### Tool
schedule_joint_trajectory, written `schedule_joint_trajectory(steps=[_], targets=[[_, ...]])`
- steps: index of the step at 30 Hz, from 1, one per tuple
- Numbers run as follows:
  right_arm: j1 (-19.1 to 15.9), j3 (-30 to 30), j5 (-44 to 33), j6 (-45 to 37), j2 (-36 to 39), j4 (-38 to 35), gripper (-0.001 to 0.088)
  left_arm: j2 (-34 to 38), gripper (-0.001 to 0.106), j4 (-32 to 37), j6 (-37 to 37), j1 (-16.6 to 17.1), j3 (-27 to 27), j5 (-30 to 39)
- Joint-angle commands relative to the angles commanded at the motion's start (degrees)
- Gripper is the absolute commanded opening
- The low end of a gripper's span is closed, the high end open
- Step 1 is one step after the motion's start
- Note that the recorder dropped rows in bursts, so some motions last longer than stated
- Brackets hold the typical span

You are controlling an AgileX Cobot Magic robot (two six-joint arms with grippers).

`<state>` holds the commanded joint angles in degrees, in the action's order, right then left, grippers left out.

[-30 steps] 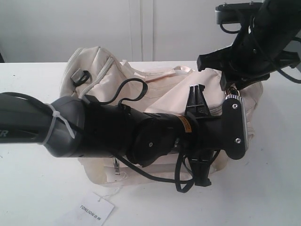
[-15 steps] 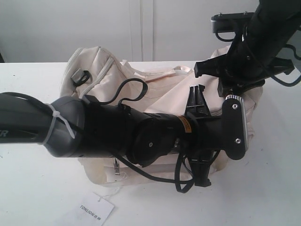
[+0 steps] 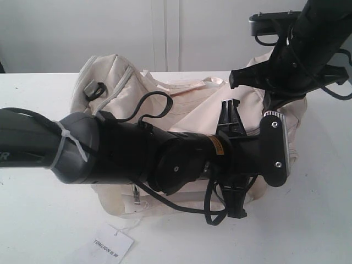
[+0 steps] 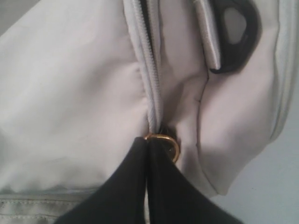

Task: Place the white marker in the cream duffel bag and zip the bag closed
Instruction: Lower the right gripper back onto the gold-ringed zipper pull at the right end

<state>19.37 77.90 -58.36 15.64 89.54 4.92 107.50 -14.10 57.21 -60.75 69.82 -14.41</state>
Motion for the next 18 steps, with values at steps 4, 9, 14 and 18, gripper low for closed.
schedule_joint_trajectory(steps=[4, 9, 14, 18], targets=[[0.0, 0.0, 0.0, 1.32, 0.02, 0.68, 0.0024, 0.0, 0.0, 0.0, 0.0, 0.0, 0.0, 0.0], [0.0, 0.0, 1.32, 1.08, 0.97, 0.2, 0.0263, 0.0, 0.0, 0.0, 0.0, 0.0, 0.0, 0.0], [0.0, 0.0, 2.27, 0.5, 2.1, 0.2, 0.0447, 0.0, 0.0, 0.0, 0.0, 0.0, 0.0, 0.0], [0.0, 0.0, 2.27, 0.4, 3.74, 0.2, 0.0461, 0.0, 0.0, 0.0, 0.0, 0.0, 0.0, 0.0]])
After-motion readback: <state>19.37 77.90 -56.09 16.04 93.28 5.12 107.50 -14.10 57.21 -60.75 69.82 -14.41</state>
